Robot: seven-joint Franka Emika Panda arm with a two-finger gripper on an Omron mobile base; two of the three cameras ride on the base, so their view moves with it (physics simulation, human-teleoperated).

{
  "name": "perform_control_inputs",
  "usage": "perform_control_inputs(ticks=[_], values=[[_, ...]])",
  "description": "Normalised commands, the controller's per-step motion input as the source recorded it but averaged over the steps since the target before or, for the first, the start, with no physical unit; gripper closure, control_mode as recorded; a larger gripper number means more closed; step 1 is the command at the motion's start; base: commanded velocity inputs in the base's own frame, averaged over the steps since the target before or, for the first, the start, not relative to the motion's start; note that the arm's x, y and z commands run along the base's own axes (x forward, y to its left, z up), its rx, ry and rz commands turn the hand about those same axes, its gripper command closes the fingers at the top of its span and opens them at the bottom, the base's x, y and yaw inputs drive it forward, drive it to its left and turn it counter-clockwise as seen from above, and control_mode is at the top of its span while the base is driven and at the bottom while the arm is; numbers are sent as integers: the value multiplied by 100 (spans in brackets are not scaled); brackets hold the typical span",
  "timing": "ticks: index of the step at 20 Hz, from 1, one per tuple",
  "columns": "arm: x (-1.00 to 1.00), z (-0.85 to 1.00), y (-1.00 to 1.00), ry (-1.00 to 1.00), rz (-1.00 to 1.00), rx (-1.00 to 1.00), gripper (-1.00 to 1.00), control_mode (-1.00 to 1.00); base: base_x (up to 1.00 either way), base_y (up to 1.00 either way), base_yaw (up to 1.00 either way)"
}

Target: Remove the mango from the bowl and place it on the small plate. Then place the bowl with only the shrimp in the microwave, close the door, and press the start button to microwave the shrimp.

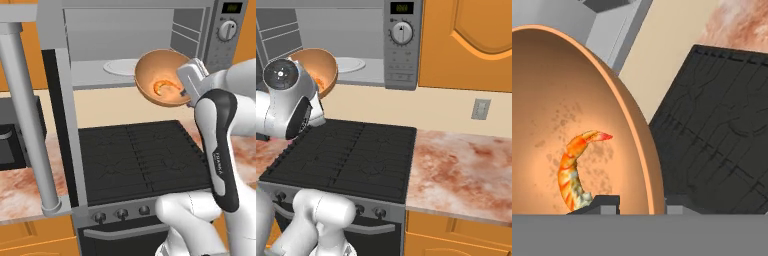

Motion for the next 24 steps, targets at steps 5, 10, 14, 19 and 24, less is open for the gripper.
perform_control_inputs(ticks=[5, 10, 14, 19, 24], values=[[85, 43, 20, -10, -15, 3, 100, -100, 0, 0, 0], [99, 0, 30, -6, -7, 3, 100, -100, 0, 0, 0], [100, 0, 14, 0, 0, 0, 100, -100, 0, 0, 0], [98, 0, 2, 9, 0, 0, 100, -100, 0, 0, 0], [80, -18, 0, 18, 3, 0, 100, -100, 0, 0, 0]])
